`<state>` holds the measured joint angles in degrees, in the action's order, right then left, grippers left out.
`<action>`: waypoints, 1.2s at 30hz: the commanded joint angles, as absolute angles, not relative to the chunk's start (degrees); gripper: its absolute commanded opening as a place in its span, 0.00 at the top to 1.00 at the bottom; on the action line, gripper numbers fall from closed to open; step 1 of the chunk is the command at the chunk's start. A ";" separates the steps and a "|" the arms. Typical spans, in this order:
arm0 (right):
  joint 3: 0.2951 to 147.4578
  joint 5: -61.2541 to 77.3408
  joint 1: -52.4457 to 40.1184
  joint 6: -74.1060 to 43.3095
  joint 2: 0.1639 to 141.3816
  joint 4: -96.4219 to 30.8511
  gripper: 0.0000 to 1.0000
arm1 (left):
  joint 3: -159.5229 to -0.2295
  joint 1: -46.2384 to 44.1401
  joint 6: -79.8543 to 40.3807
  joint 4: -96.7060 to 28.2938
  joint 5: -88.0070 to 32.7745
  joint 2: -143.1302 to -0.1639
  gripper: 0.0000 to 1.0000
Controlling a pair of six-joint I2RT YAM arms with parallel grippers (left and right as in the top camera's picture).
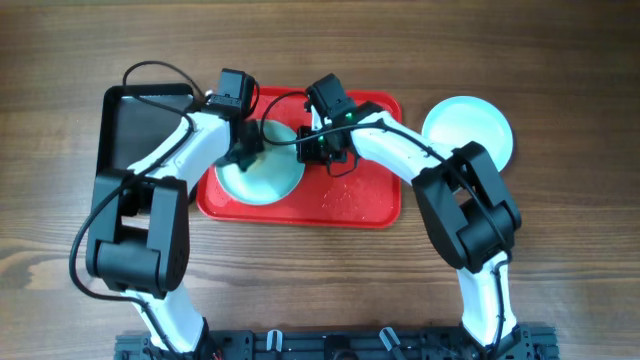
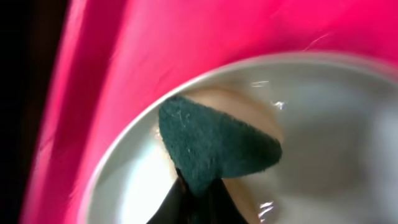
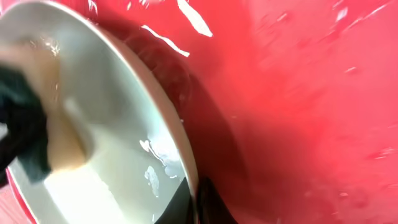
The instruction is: Clean dirty plates on tray and stack at the side
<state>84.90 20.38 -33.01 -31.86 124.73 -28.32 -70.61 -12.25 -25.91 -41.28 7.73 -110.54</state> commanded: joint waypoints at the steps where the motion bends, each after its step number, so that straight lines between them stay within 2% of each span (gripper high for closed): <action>1: 84.07 17.96 -32.34 -32.10 127.63 -29.41 0.96 | -67.61 -10.74 -28.40 -52.25 15.44 -113.14 0.96; 7: 84.07 18.13 -32.34 -32.08 127.63 -29.19 0.96 | -67.61 -10.74 -24.51 -58.11 8.95 -113.14 0.96; 14: 84.07 18.13 -32.34 -32.03 127.63 -29.21 0.96 | -67.61 -10.74 -4.99 -50.06 -20.03 -113.14 0.96; 17: 84.07 18.15 -32.34 -31.83 127.63 -29.23 0.96 | -67.61 -10.74 -1.50 -46.35 -28.05 -113.14 0.96; 27: 84.07 19.07 -32.34 -31.51 127.63 -29.39 0.96 | -68.49 -10.17 -2.00 -36.86 -29.36 -113.14 0.96; 36: 84.07 19.64 -32.34 -31.46 127.63 -30.30 0.96 | -83.77 -4.54 -9.21 -38.28 -29.34 -113.14 0.96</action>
<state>84.97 20.99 -31.83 -30.63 124.84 -28.97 -76.07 -7.66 -5.54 -37.67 -27.38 -113.12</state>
